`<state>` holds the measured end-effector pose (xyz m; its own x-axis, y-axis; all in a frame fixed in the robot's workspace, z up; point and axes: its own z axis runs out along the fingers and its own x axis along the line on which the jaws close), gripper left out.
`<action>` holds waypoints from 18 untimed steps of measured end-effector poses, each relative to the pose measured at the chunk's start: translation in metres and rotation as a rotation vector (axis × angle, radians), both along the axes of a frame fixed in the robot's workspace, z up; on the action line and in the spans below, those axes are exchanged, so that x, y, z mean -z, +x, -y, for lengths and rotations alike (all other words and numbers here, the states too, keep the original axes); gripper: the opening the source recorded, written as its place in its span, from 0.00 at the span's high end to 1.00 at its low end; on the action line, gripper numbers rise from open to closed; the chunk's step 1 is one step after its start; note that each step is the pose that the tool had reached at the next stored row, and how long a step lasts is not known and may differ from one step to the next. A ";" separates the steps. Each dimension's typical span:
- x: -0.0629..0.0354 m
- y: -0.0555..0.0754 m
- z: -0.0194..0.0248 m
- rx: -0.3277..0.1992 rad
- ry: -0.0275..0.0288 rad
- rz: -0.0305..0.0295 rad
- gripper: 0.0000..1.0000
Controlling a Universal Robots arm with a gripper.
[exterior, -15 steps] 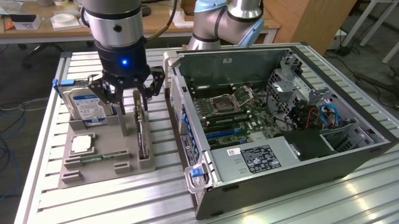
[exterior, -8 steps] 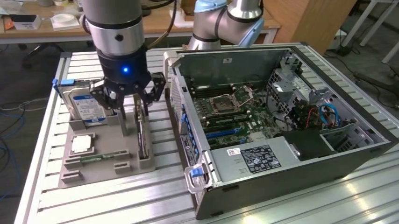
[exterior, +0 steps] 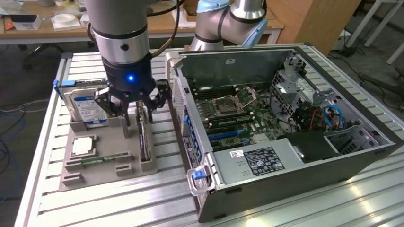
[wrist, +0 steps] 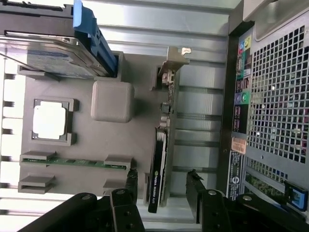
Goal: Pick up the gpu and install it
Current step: 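Pick up the gpu and move the gpu toward the slot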
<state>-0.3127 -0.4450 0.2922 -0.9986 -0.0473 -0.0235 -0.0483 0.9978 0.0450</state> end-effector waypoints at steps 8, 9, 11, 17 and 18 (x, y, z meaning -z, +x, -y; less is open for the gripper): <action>0.0116 0.000 0.0007 0.034 0.0000 0.0015 0.47; 0.0124 0.000 0.0007 0.035 0.0000 0.0015 0.47; 0.0143 0.000 0.0007 0.036 0.0000 0.0015 0.47; 0.0228 0.000 0.0008 0.041 0.0000 0.0015 0.47; 0.0246 0.000 0.0008 0.042 0.0000 0.0015 0.47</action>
